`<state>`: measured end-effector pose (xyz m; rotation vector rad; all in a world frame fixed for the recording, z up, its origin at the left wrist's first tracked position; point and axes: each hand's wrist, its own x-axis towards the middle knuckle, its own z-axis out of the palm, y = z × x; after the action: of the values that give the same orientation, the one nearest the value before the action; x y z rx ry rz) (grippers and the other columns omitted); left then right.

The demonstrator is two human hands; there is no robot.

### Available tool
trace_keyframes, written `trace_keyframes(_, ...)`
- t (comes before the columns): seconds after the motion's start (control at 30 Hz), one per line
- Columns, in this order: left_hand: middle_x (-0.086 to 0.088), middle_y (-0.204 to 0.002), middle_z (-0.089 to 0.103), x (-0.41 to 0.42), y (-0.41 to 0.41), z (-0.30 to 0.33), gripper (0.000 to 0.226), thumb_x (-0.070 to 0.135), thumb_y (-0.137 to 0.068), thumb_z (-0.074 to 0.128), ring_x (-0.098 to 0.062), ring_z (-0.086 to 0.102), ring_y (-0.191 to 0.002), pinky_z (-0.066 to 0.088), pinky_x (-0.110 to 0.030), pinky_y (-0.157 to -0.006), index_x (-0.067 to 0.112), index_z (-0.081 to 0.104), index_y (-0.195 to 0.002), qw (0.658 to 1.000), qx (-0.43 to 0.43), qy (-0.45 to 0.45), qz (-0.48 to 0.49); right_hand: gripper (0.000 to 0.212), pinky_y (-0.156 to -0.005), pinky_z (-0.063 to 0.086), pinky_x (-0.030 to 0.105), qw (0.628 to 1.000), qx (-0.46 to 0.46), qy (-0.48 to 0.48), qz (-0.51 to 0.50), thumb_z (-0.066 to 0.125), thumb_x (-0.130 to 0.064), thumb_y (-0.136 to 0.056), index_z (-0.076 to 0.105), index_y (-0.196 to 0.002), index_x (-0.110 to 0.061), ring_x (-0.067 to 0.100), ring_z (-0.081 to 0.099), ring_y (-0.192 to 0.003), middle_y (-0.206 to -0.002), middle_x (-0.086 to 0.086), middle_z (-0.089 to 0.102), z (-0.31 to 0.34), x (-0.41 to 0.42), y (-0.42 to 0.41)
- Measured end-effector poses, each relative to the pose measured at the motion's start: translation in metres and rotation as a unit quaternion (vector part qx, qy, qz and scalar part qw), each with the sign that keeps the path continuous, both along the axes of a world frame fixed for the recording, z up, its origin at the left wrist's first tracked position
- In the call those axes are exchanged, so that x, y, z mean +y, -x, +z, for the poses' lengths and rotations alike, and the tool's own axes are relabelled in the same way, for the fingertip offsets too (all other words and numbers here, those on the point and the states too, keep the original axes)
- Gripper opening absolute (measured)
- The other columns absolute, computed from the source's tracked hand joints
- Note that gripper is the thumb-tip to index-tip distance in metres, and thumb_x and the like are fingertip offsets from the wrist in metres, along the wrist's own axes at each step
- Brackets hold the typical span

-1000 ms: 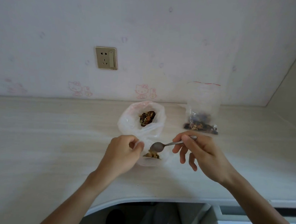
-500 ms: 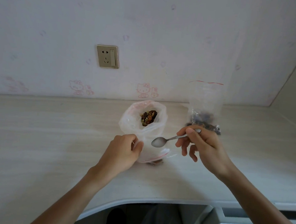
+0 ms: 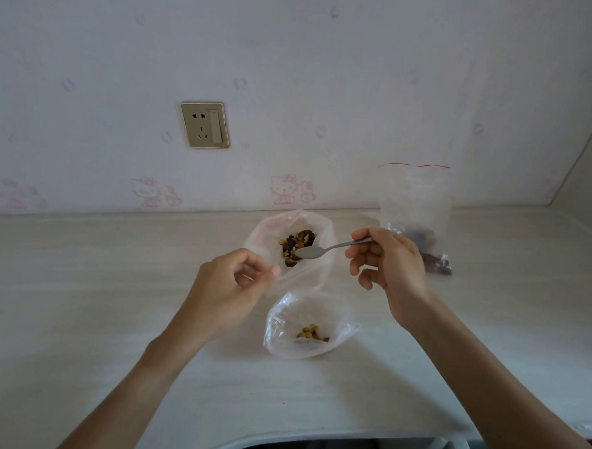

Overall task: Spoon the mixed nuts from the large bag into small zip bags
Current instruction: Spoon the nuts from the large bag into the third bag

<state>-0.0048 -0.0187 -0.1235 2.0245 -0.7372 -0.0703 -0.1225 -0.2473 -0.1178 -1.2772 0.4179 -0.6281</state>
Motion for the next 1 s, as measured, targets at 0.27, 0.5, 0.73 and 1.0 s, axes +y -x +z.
trace_keyframes(0.27, 0.014, -0.084, 0.070, -0.034, -0.035, 0.014, 0.006, 0.022, -0.091, 0.075, -0.004, 0.065, -0.081, 0.051, -0.015, -0.072, 0.025, 0.069, -0.091, 0.982, -0.157, 0.078, 0.070, 0.030, -0.044, 0.041, 0.021, 0.981, 0.049, 0.185, -0.042, 0.041, -0.021, -0.110, 0.066, -0.099, -0.009, 0.021, 0.063, -0.060, -0.078, 0.006, 0.072, -0.009, -0.002, -0.047)
trace_keyframes(0.5, 0.005, -0.140, 0.053, -0.065, -0.073, 0.010, 0.078, 0.074, -0.084, 0.058, -0.015, 0.054, -0.127, 0.048, -0.037, -0.101, 0.022, 0.050, -0.141, 0.986, -0.119, -0.099, 0.068, 0.030, -0.062, 0.055, 0.041, 0.914, 0.068, 0.392, -0.084, 0.038, -0.029, -0.111, 0.066, -0.102, -0.019, 0.014, 0.064, -0.060, -0.078, -0.005, 0.069, -0.032, -0.006, -0.049)
trace_keyframes(0.73, 0.010, -0.098, 0.069, -0.098, -0.096, 0.002, 0.036, 0.064, -0.090, 0.060, -0.016, 0.066, -0.091, 0.047, -0.033, -0.068, 0.029, 0.066, -0.096, 0.979, -0.054, -0.188, 0.052, 0.041, -0.057, 0.049, 0.043, 0.874, 0.054, 0.476, -0.082, 0.030, -0.038, -0.107, 0.061, -0.092, -0.015, 0.016, 0.061, -0.057, -0.066, -0.002, 0.061, -0.026, -0.005, -0.048)
trace_keyframes(1.0, 0.008, -0.081, 0.065, -0.101, -0.096, -0.026, 0.014, 0.031, -0.106, 0.056, -0.010, 0.057, -0.064, 0.038, -0.025, -0.057, 0.023, 0.053, -0.095, 0.998, -0.050, -0.042, -0.011, 0.035, -0.051, 0.045, 0.044, 0.875, 0.054, 0.465, -0.126, 0.033, -0.022, -0.107, 0.057, -0.084, -0.009, 0.021, 0.055, -0.053, -0.062, 0.007, 0.058, -0.027, -0.006, -0.056)
